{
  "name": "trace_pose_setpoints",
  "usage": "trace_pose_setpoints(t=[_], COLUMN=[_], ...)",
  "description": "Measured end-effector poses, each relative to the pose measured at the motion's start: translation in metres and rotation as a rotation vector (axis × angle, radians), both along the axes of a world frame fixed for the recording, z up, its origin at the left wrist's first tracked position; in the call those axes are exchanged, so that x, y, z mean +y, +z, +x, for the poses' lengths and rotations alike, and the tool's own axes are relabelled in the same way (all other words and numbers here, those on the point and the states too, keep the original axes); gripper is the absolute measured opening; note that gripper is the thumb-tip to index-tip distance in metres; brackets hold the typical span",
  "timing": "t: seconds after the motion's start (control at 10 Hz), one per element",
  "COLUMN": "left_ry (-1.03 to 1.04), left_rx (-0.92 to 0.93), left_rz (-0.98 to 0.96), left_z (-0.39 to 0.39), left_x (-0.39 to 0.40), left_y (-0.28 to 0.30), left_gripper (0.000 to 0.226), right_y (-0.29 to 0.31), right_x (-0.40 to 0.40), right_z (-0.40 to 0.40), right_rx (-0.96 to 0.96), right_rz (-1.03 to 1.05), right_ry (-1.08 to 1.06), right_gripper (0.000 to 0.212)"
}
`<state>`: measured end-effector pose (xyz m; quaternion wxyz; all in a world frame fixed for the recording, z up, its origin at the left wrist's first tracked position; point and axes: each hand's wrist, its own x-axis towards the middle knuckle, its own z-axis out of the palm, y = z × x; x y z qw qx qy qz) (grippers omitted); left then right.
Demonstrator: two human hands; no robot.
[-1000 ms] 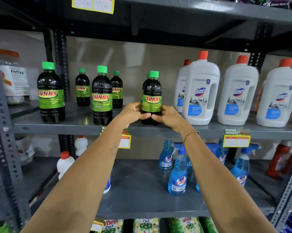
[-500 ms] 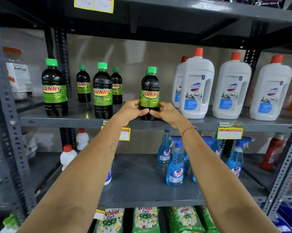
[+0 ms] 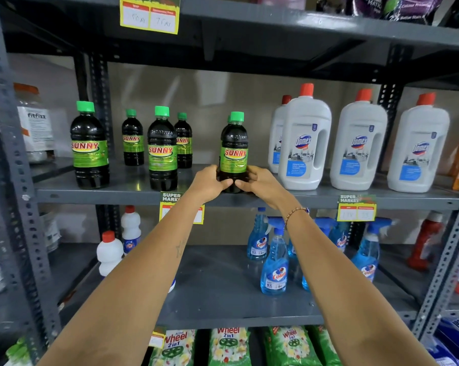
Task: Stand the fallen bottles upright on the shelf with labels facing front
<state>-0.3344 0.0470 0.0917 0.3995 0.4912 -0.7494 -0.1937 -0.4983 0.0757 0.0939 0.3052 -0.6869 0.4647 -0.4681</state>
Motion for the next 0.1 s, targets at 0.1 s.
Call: trace_pose_setpoints(t=[0.1], left_ry=[0.147], left_rx=[0.062], left_rz=[-0.112], left_z=[0.0059], left_x=[0.0074], left_y=[-0.0078], left_gripper=[0.051], right_y=[-0.0071], right_x=[0.0002], right_z=[0.0014], right_rx=[-0.052], right_rz=[-0.118], right_ry=[-0.114], right_gripper=[0.052])
